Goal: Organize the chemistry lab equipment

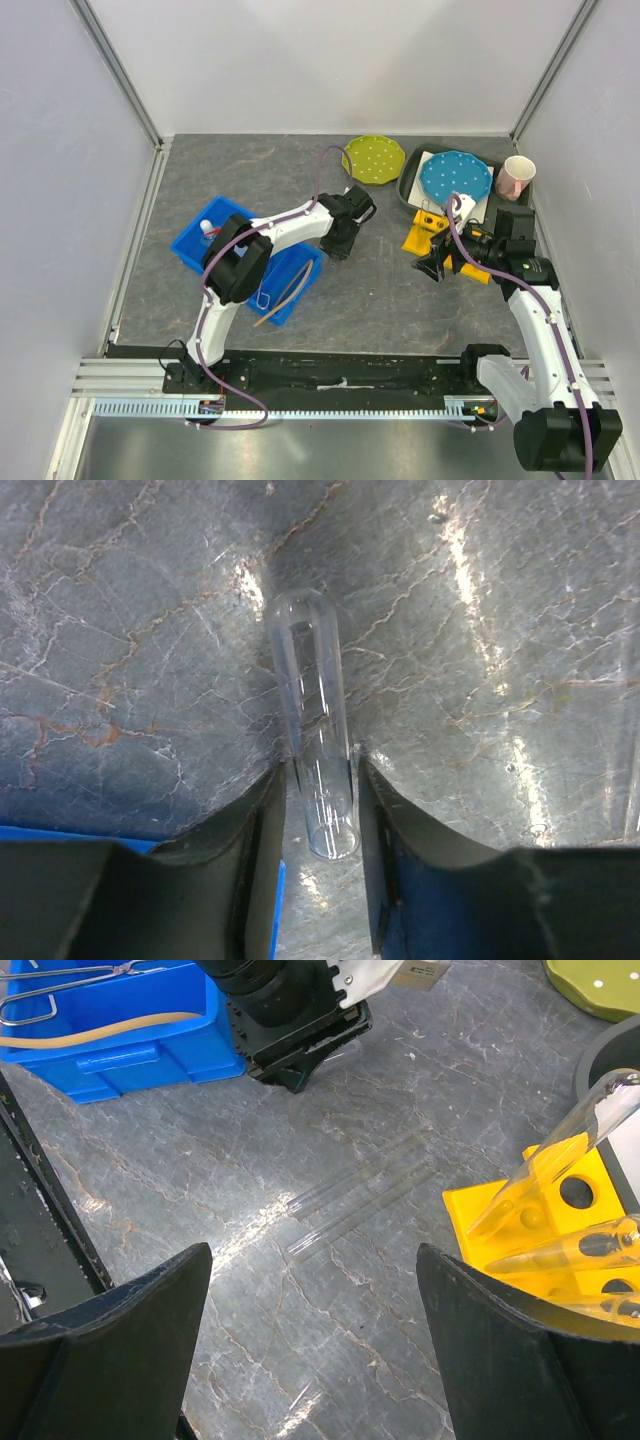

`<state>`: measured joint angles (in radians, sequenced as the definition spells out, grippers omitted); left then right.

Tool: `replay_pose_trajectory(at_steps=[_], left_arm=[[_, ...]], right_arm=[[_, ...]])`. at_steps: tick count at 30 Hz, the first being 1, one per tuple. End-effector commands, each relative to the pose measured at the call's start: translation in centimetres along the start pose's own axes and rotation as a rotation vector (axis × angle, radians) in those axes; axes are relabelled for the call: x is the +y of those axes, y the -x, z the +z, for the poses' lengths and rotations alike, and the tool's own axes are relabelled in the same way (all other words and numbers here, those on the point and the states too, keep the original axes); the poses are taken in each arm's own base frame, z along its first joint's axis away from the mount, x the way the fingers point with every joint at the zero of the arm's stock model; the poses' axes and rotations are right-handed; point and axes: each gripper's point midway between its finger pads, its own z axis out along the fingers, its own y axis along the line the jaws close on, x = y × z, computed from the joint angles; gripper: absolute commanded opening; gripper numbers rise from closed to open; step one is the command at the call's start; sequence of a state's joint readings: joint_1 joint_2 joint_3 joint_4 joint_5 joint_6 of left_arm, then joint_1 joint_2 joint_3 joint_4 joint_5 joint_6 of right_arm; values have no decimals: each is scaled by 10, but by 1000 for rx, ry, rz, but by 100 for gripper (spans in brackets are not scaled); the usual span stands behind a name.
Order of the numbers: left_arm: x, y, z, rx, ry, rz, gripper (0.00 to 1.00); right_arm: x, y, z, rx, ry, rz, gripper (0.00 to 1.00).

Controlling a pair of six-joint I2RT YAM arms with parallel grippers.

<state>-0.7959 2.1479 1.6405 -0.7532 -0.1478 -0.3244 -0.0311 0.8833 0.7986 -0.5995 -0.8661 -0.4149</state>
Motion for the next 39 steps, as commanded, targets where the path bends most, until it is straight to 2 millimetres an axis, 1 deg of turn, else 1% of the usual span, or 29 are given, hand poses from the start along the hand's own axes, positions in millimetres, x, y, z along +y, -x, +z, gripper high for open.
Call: replay_pose_trajectory(at_steps=[1, 3, 5, 6, 9, 10, 13, 14, 15, 16, 17, 18, 19, 20, 21, 22, 23, 24, 25, 26, 28, 29, 31, 32, 34, 35, 37, 38, 39], left_arm=[[-2, 9, -1, -11, -13, 19, 39], [-4, 8, -1, -7, -21, 19, 34], [-4, 8, -3, -8, -26, 19, 31], [-6, 10, -5, -17, -37, 17, 27], [-11, 13, -13, -54, -75, 20, 22], [-13, 17, -23, -83, -94, 21, 21], [-23, 20, -34, -144, -159, 38, 20], [-25, 25, -49, -185, -180, 39, 19], [-28, 15, -49, -180, -195, 58, 19], [-33, 22, -55, -226, -219, 61, 18], [-39, 24, -73, -273, -247, 73, 18], [-45, 12, -72, -267, -275, 98, 18], [-51, 17, -80, -318, -305, 111, 18], [-63, 16, -99, -366, -349, 136, 18], [-67, 3, -99, -366, -368, 164, 18], [-76, 7, -108, -424, -401, 179, 18], [-88, 5, -128, -481, -436, 203, 18], [-91, -10, -123, -476, -446, 213, 18], [-99, -7, -130, -526, -474, 219, 18], [-108, -13, -135, -542, -489, 233, 18], [-116, -21, -142, -572, -518, 237, 18], [-128, -21, -151, -617, -549, 248, 18], [-136, -27, -157, -652, -579, 251, 18], [-145, -30, -162, -679, -606, 254, 18], [-152, -31, -169, -710, -626, 254, 18], [-157, -33, -172, -726, -642, 253, 18], [-161, -34, -177, -748, -663, 248, 18], [-164, -38, -177, -747, -672, 247, 18], [-166, -37, -180, -761, -684, 245, 18]], right_arm=[[-2, 5, -1, -25, -10, -25, 91], [-3, 5, -1, -23, -14, -27, 91], [-3, 5, -1, -21, -14, -24, 91], [-3, 5, -1, -21, -14, -26, 91], [-3, 4, 0, -19, -13, -22, 91], [-3, 4, -1, -20, -13, -23, 91], [-3, 4, -1, -20, -15, -24, 91], [-4, 4, -1, -22, -15, -28, 91], [-4, 4, -1, -20, -15, -27, 91], [-4, 3, -1, -19, -17, -27, 91], [-4, 4, -1, -20, -17, -31, 91], [-5, 4, -1, -19, -18, -32, 92], [-5, 4, -1, -19, -17, -31, 92], [-4, 5, 0, -22, -5, -29, 92], [-3, 5, 0, -23, 3, -24, 92], [-2, 6, 0, -25, 10, -19, 92], [-1, 7, 0, -28, 17, -21, 92], [3, 9, -1, -22, 37, -13, 93], [4, 10, -2, -16, 47, -32, 92], [8, 14, -6, -6, 57, -28, 92], [12, 16, -8, 10, 94, -37, 93], [19, 21, -13, 24, 117, -22, 93], [29, 26, -14, 33, 191, 9, 93], [38, 29, -20, 49, 226, 13, 93], [44, 29, -21, 68, 281, 61, 93], [49, 29, -24, 88, 304, 86, 92], [54, 25, -23, 120, 353, 124, 92], [60, 21, -25, 150, 378, 161, 92], [61, 17, -22, 170, 408, 151, 91]])
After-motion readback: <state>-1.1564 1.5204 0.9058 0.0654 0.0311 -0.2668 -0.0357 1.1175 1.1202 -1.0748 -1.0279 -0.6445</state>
